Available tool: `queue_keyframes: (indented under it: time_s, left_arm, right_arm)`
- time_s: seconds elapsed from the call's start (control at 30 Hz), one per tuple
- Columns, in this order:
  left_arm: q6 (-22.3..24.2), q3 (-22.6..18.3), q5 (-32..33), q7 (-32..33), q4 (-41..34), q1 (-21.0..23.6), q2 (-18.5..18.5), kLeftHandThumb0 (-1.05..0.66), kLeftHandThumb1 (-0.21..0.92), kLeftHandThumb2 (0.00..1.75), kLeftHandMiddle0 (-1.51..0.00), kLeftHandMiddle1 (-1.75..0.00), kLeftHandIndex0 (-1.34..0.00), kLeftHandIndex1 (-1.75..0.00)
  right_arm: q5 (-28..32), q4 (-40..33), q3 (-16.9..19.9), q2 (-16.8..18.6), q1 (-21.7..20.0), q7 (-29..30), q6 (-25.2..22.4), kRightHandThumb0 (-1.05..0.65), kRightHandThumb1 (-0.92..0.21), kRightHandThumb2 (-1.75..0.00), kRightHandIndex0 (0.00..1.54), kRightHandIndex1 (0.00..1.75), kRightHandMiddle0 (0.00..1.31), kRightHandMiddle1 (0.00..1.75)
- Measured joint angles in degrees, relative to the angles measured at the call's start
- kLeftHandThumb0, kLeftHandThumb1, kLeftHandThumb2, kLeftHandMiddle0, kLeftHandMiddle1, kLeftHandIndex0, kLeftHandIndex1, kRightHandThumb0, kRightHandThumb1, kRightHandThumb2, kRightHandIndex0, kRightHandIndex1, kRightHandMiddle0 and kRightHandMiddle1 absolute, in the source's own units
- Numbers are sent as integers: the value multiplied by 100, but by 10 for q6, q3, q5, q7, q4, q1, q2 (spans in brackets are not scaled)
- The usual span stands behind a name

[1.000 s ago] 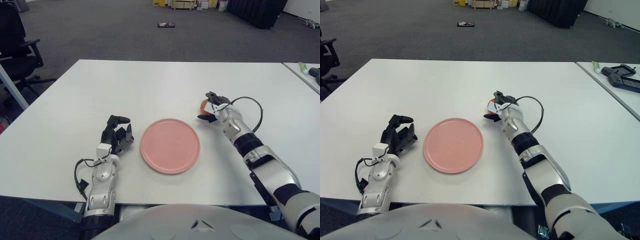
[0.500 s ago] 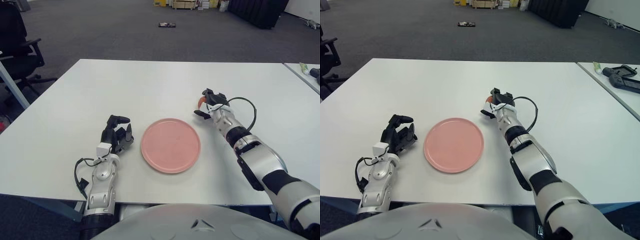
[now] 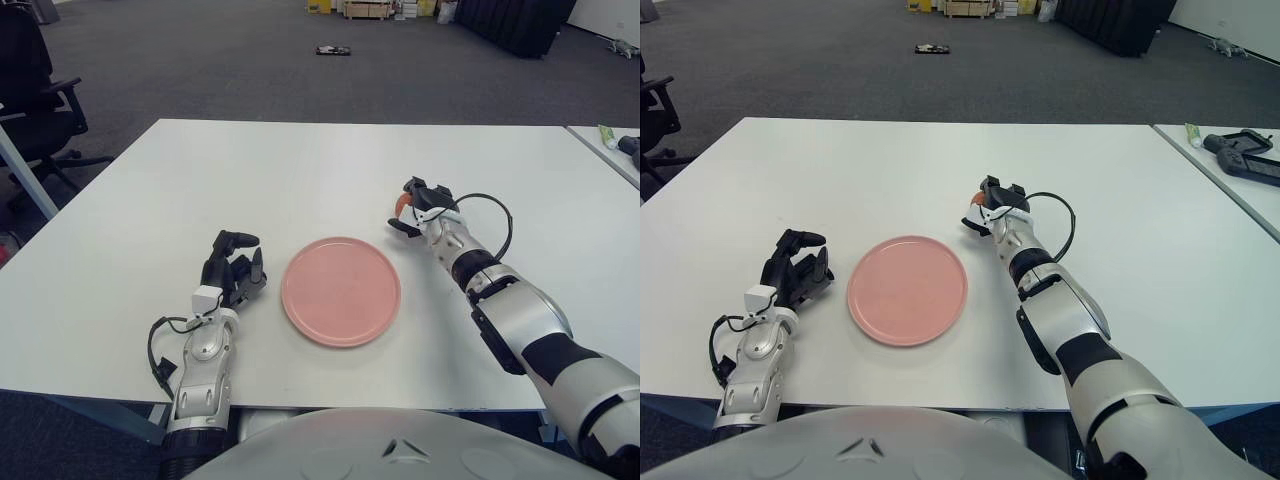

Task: Put the apple into the plate.

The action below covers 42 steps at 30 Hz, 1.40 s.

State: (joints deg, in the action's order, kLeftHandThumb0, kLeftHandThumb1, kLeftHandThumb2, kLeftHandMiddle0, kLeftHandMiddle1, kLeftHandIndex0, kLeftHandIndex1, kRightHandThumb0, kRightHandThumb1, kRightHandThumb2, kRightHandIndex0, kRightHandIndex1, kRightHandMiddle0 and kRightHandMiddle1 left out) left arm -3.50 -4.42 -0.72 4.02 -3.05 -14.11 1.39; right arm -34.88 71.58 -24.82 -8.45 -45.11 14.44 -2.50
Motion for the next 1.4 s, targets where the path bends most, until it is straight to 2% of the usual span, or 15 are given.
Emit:
queue_keyframes:
  time_s: [0.17, 0.27, 0.33, 0.37, 0.43, 0.47, 0.53, 0.6, 0.73, 0.9, 1.4]
  left_arm:
    - [0, 0, 1, 0, -1, 0, 0, -39, 66, 89, -86, -175, -35, -175]
    - [0, 0, 1, 0, -3, 0, 0, -39, 66, 89, -87, -175, -35, -175]
    - [0, 0, 2, 0, -3, 0, 0, -39, 66, 89, -87, -175, -35, -175]
    - [0, 0, 2, 0, -3, 0, 0, -39, 66, 89, -87, -175, -35, -175]
    - [1, 0, 2, 0, -3, 0, 0, -39, 66, 89, -86, -175, -35, -175]
    - [1, 0, 2, 0, -3, 0, 0, -39, 66, 89, -86, -175, -35, -175]
    - [2, -1, 1, 0, -4, 0, 0, -39, 66, 89, -86, -175, -35, -175]
    - [3, -1, 2, 0, -4, 0, 0, -39, 66, 89, -86, -175, -35, -175]
    - [4, -2, 2, 0, -4, 0, 0, -39, 66, 89, -85, -175, -35, -175]
    - [4, -4, 4, 0, -4, 0, 0, -39, 66, 89, -85, -175, -35, -175]
    - [4, -7, 6, -1, -3, 2, -1, -39, 65, 91, -88, -175, -36, -175]
  right_arm:
    - [0, 3, -2, 0, 0, 9, 3, -54, -72, -83, 5, 110, 0, 115]
    - [0, 5, -1, 1, 0, 17, 5, -53, -68, -89, 8, 121, 0, 141]
    - [0, 6, -1, 1, 0, 21, 6, -43, -77, -74, 13, 131, 14, 161]
    - [0, 6, -1, 1, 0, 24, 7, -41, -78, -72, 13, 132, 16, 164]
    - [1, 6, -1, 1, 0, 27, 7, -39, -73, -78, 21, 145, 26, 170]
    - [1, 7, -1, 1, 0, 30, 7, -39, -72, -79, 22, 148, 27, 171]
    - [2, 7, 1, 2, 0, 34, 7, -16, -62, -86, 43, 140, 34, 173]
    - [4, 7, 3, 2, 0, 37, 7, -9, -48, -106, 53, 152, 35, 174]
    - [9, 7, 10, 4, 0, 46, 8, -2, -22, -136, 78, 151, 48, 174]
    - [22, 7, 19, 8, 0, 61, 13, -1, -12, -148, 85, 154, 53, 175]
    - [64, -1, 61, 14, 13, 96, 48, 0, -4, -159, 88, 160, 58, 175]
